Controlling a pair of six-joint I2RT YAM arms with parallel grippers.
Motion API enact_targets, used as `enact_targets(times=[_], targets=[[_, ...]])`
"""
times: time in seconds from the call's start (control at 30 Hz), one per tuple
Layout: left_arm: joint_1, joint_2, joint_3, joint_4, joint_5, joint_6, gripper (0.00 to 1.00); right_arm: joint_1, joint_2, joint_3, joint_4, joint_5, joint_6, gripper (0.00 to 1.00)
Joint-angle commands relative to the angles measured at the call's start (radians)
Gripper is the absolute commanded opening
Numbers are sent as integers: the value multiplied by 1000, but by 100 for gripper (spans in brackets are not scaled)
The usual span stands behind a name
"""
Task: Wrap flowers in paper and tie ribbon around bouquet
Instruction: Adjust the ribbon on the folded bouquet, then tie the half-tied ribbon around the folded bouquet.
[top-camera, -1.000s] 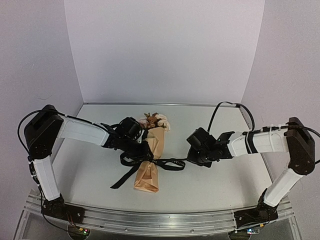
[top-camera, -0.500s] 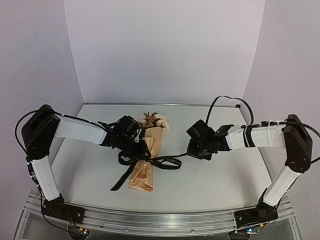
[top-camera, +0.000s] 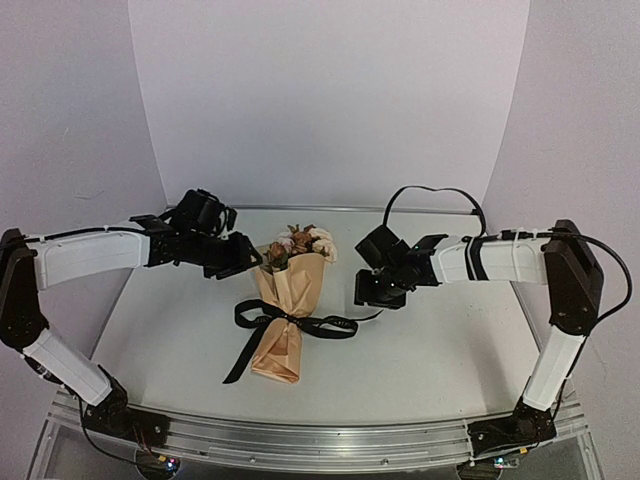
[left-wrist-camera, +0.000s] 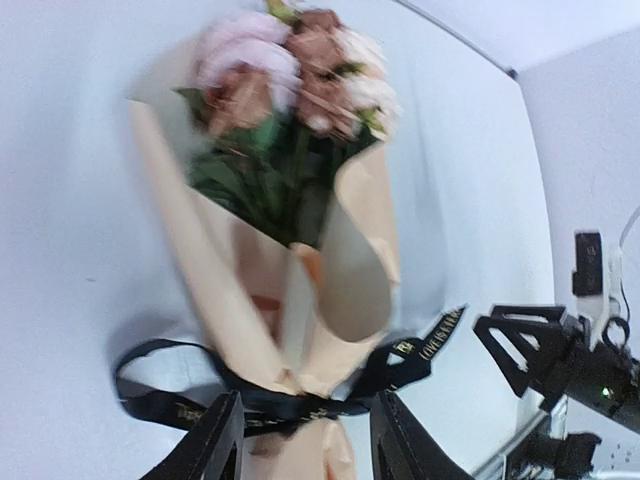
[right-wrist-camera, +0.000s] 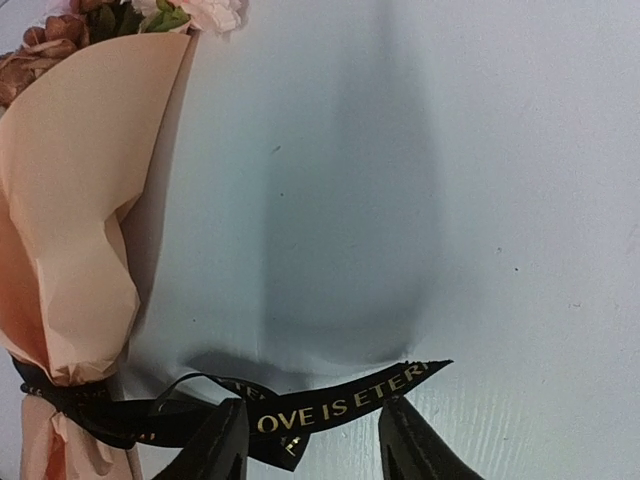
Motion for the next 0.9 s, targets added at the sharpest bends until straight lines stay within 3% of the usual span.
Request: enact_targets(times=[0.0,0.2,0.53,0.87], targets=[[75,-44,-121,-109,-79,-7,45,-3,-74,4,-60,1,-85,57],[83,22,-193,-41,-37,-13,45,46,-58,-15,-48,-91,-141,55],[85,163,-149,26,-32,-3,52,99,6,-7,-33,-90,-142,54],[85,241,-126,42,-38,5,43,109,68,-6,-13,-94,-174,58]])
